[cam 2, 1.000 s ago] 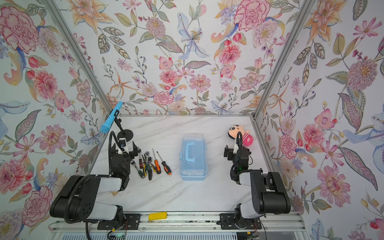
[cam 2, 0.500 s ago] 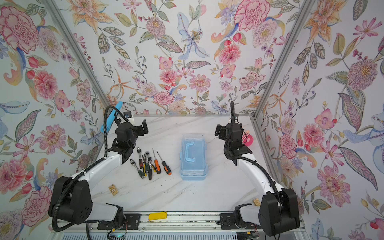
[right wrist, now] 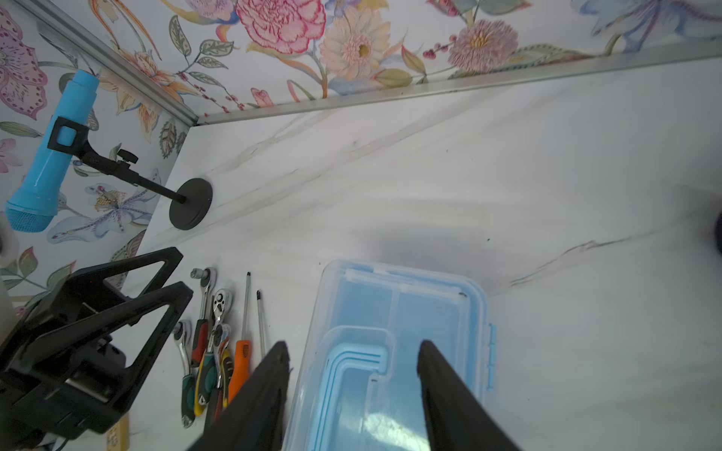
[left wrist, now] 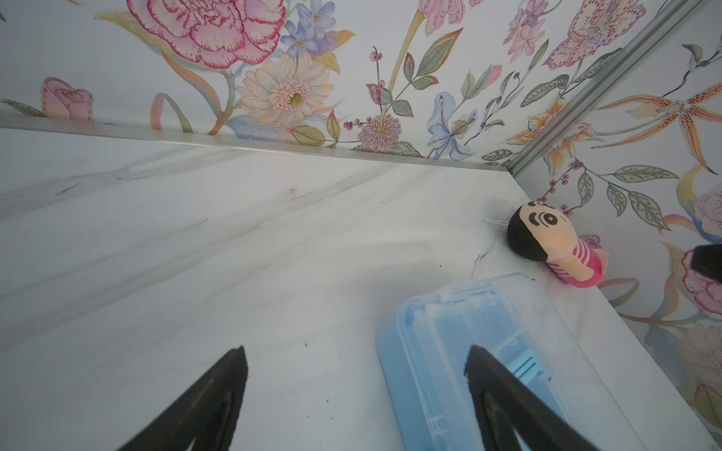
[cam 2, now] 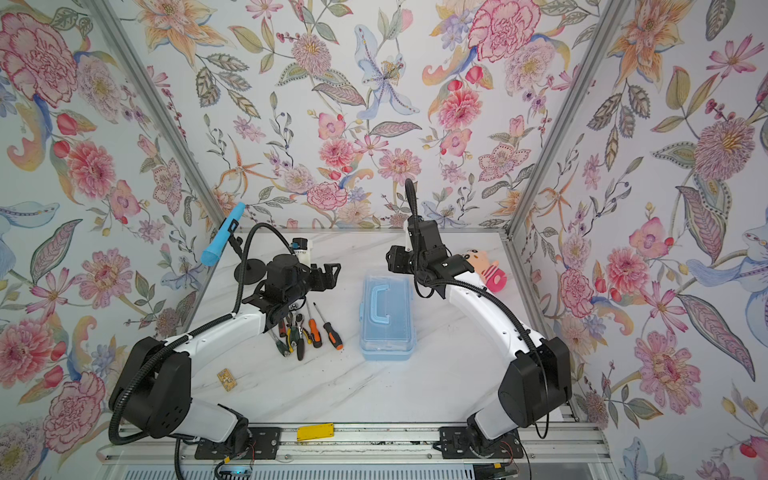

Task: Pack the tool kit
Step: 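Raise both arms and move both grippers toward the blue tool box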

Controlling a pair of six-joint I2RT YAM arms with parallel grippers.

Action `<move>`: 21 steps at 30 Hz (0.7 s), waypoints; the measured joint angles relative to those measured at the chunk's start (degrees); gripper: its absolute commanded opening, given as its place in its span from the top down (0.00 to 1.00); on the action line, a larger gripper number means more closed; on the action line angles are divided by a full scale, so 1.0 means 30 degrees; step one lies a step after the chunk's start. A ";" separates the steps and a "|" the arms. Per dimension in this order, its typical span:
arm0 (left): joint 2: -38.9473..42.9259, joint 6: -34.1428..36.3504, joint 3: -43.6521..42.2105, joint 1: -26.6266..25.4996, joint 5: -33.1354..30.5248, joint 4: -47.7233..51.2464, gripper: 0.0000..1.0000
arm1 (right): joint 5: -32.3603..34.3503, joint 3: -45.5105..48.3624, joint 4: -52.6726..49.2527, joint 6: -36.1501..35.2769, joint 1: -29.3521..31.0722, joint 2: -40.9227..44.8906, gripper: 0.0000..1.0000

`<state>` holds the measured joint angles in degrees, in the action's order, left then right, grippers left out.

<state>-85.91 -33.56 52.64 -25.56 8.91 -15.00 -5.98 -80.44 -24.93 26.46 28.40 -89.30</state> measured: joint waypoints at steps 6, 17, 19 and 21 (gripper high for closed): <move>-0.0321 -0.0699 -0.0583 -0.0423 0.0153 -0.0357 0.13 | -0.2237 0.0882 -0.0568 0.0998 0.0539 -0.0270 0.50; -0.2783 -0.1486 -0.1683 -0.1625 0.0984 -0.1617 0.15 | -0.4357 0.2987 -0.0845 0.2084 0.1807 -0.0270 0.55; -0.3067 -0.1588 -0.1756 -0.1785 0.0984 -0.1931 0.16 | -0.4510 0.3191 -0.0940 0.2295 0.1960 -0.0270 0.55; -0.3118 -0.1683 -0.1938 -0.1851 0.0976 -0.2273 0.16 | -0.4561 0.3286 -0.1013 0.2448 0.2040 -0.0277 0.55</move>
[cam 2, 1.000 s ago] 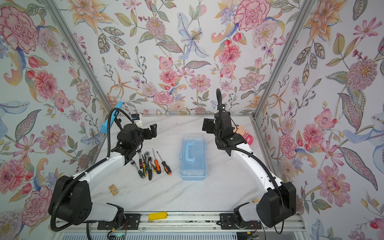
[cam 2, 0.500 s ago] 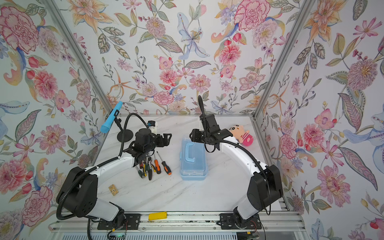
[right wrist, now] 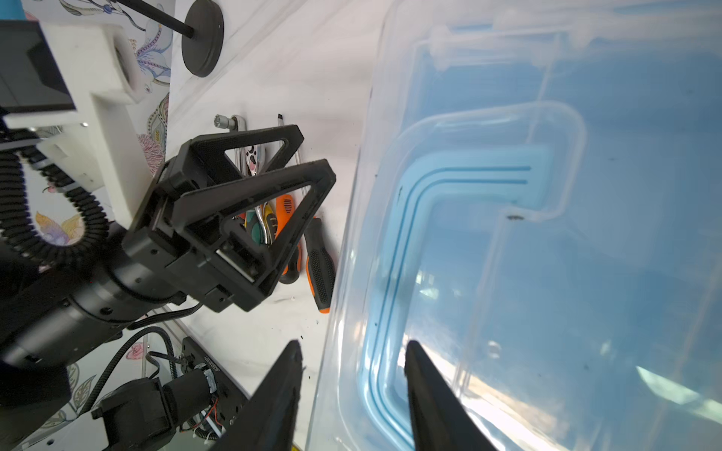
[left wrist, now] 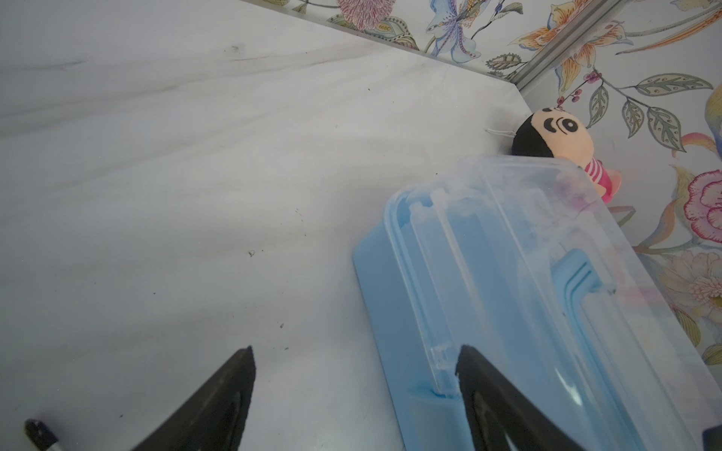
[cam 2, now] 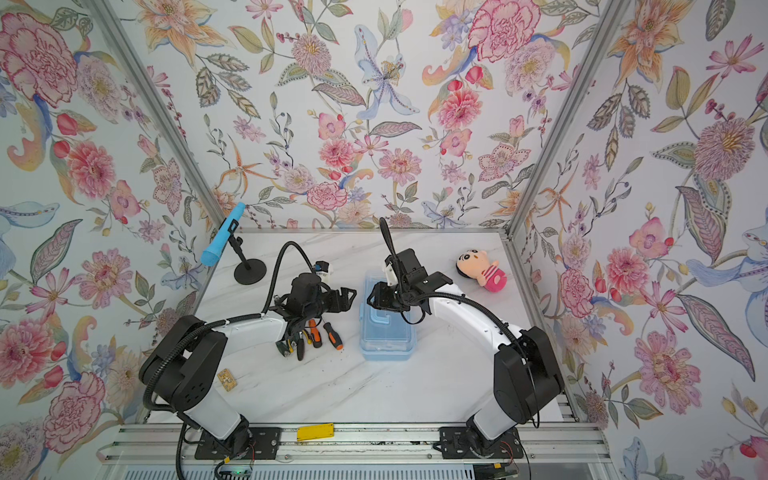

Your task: Pack the tool kit

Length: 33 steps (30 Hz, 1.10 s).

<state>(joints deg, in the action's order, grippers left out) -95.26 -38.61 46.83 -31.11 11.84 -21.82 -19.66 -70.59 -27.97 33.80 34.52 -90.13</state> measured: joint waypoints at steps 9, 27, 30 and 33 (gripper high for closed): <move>0.0000 -0.0364 -0.0240 -0.0423 -0.0153 -0.1005 0.16 | 0.0022 -0.0036 -0.0175 0.0772 0.0131 -0.0889 0.55; -0.1676 -0.0597 -0.0044 -0.1027 -0.0831 -0.1668 0.15 | -0.3279 0.1275 0.3162 0.1763 -0.0947 -0.1224 0.54; -0.1792 -0.0590 0.0036 -0.1071 -0.1115 -0.1785 0.15 | -0.5625 0.3002 0.6280 0.2878 -0.1778 -0.0969 0.54; -0.1865 -0.0597 0.0066 -0.1137 -0.1319 -0.1909 0.15 | -0.7599 0.4575 0.9690 0.4000 -0.2310 -0.0940 0.54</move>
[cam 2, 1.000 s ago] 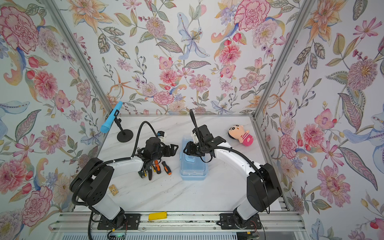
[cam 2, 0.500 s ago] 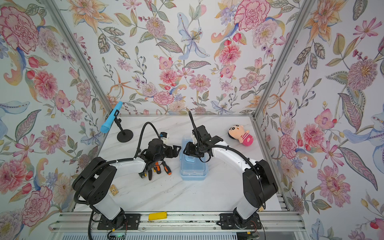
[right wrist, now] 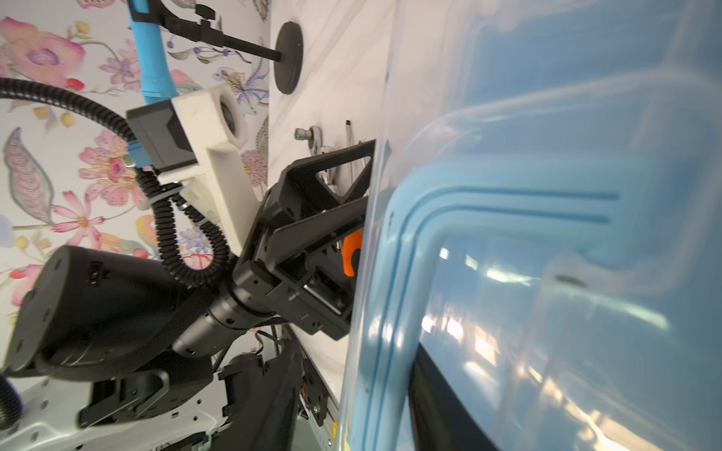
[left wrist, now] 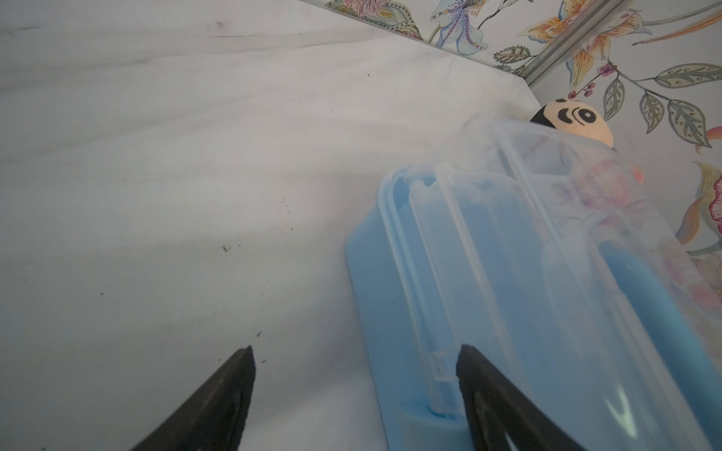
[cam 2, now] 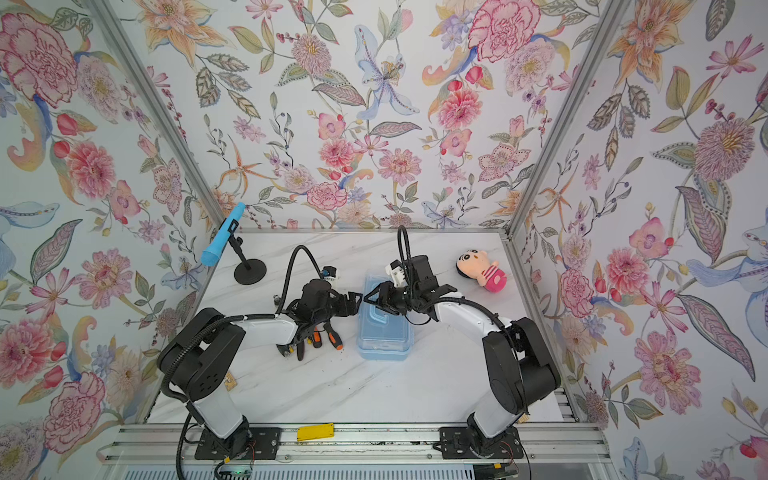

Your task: Pack the tool kit

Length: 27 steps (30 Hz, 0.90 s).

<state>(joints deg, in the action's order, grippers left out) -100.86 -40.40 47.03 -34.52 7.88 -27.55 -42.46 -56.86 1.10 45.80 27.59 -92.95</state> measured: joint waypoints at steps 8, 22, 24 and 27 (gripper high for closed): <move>-0.0219 -0.0044 0.0211 -0.0124 -0.0284 -0.0087 0.16 | -0.1872 0.1617 0.3650 0.1122 -0.0714 0.0000 0.59; 0.0648 0.0240 0.0379 -0.0503 -0.0211 0.0474 0.15 | -0.5042 0.2820 0.7344 0.4036 -0.2448 -0.0495 1.00; 0.0882 0.0321 0.0379 -0.0503 -0.0204 0.0707 0.15 | -0.5508 0.2980 0.7890 0.4138 -0.2616 -0.0554 1.00; 0.1348 0.0605 0.0372 -0.0561 -0.0160 0.1086 0.15 | -0.6390 0.3366 0.9304 0.4597 -0.2994 -0.0758 1.00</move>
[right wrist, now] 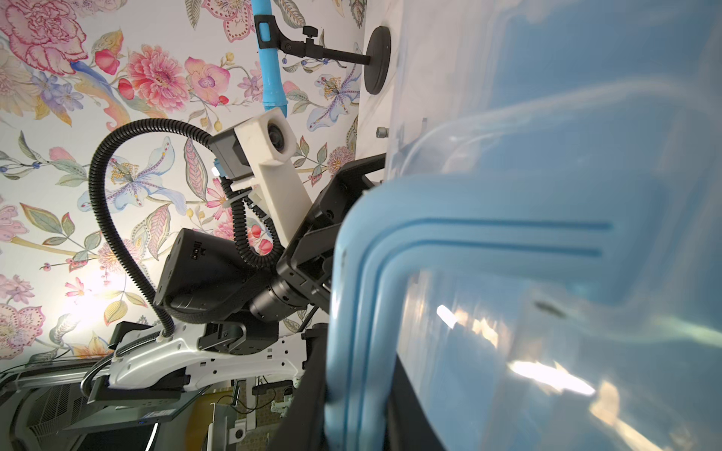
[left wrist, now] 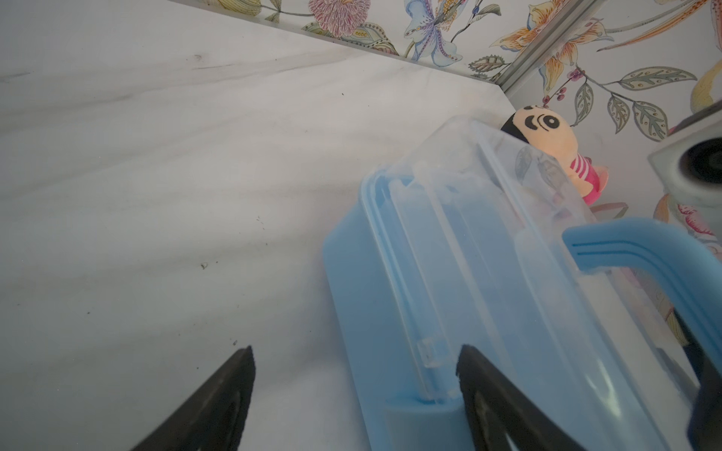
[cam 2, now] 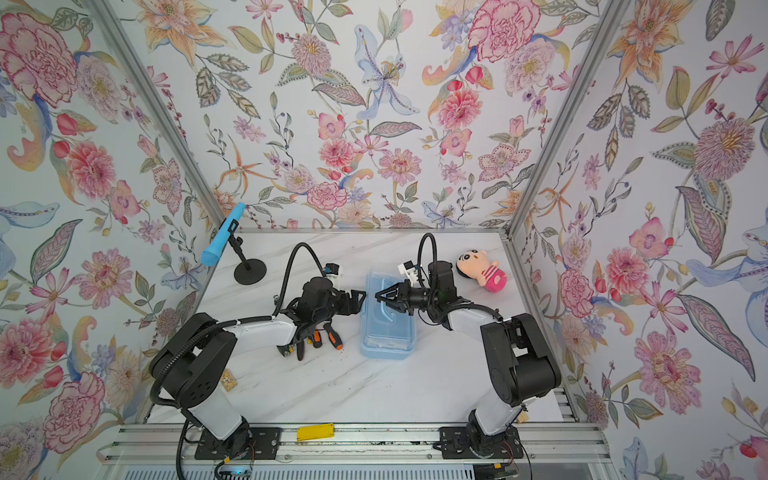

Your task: Pack the tool kit

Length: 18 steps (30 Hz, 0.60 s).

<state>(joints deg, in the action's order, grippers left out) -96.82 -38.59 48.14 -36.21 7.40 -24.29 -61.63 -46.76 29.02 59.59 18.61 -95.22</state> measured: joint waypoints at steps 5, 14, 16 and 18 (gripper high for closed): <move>0.0933 0.0015 -0.0058 -0.0036 0.1406 -0.0146 0.14 | -0.1683 0.1035 0.5712 0.2550 -0.1093 -0.1224 1.00; 0.2849 -0.1676 -0.1005 0.0612 0.5574 -0.1668 0.13 | -0.2448 0.1501 1.8382 0.9428 -0.2164 -0.5537 1.00; 0.3359 -0.2135 -0.1180 0.1100 0.6222 -0.1953 0.13 | -0.2310 0.1501 1.9161 0.9930 -0.2164 -0.5807 1.00; 0.3730 -0.2725 -0.1362 0.1756 0.6870 -0.2361 0.13 | -0.2208 0.1537 1.9700 1.0207 -0.2164 -0.5967 1.00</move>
<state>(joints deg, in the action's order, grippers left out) -85.62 -46.76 44.05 -30.94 28.01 -31.38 -68.25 -42.15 88.12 90.21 12.12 -113.12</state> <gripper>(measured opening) 0.872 0.196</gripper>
